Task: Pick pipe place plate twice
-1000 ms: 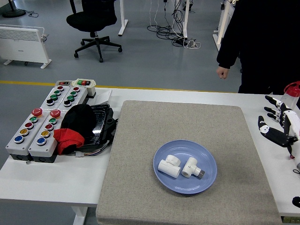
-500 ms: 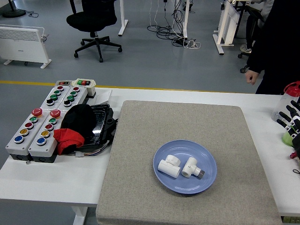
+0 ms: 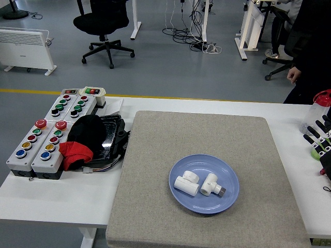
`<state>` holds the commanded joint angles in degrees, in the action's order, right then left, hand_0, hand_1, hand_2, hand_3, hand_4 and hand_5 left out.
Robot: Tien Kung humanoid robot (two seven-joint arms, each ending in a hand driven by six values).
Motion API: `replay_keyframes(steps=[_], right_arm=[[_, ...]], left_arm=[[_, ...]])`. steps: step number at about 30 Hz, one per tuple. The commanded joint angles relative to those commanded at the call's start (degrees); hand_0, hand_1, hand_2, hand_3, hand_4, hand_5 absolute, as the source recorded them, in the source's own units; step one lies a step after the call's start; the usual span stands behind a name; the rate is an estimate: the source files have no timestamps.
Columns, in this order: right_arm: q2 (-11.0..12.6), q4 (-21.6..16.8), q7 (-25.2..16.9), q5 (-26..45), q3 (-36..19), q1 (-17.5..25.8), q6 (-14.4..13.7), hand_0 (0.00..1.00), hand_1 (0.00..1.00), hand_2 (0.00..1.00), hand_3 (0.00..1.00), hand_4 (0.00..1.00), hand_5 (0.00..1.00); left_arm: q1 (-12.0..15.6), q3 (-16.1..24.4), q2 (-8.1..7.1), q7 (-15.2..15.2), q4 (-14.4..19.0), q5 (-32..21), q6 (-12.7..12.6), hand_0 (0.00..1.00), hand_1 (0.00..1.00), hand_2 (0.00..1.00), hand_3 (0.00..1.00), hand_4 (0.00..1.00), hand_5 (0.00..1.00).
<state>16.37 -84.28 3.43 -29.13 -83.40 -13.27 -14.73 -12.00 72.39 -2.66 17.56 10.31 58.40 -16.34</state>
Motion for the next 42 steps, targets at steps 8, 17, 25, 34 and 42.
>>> replay_keyframes(steps=[8,17,25,34,42], right_arm=[[-0.2,1.4,-2.3,1.5,0.0,0.4,2.4,0.814,0.779,0.876,0.860,0.556,0.545],[-0.3,4.4,-7.0,3.3,0.0,1.5,5.7,0.812,0.781,0.876,0.863,0.561,0.553],[-1.0,7.3,-8.9,-0.3,0.0,4.2,13.0,0.813,0.781,0.868,0.846,0.576,0.582],[-2.2,9.2,-12.0,-2.7,0.3,7.8,16.8,0.805,0.777,0.860,0.845,0.583,0.585],[-2.0,9.5,-13.0,-3.1,0.3,9.5,17.3,0.802,0.756,0.831,0.822,0.604,0.619]], left_arm=[[0.0,0.1,-0.01,0.1,0.0,0.1,0.0,0.711,0.747,0.718,0.654,0.399,0.998],[0.2,0.2,0.06,0.0,0.0,0.2,0.0,0.711,0.747,0.718,0.655,0.399,0.998],[0.4,0.7,0.06,0.2,0.0,1.5,0.1,0.712,0.747,0.718,0.654,0.399,0.998],[0.7,1.3,0.08,0.4,0.0,3.0,0.4,0.713,0.747,0.718,0.654,0.399,0.998],[0.5,1.7,0.30,0.7,0.0,4.9,0.9,0.711,0.747,0.718,0.656,0.399,0.998]])
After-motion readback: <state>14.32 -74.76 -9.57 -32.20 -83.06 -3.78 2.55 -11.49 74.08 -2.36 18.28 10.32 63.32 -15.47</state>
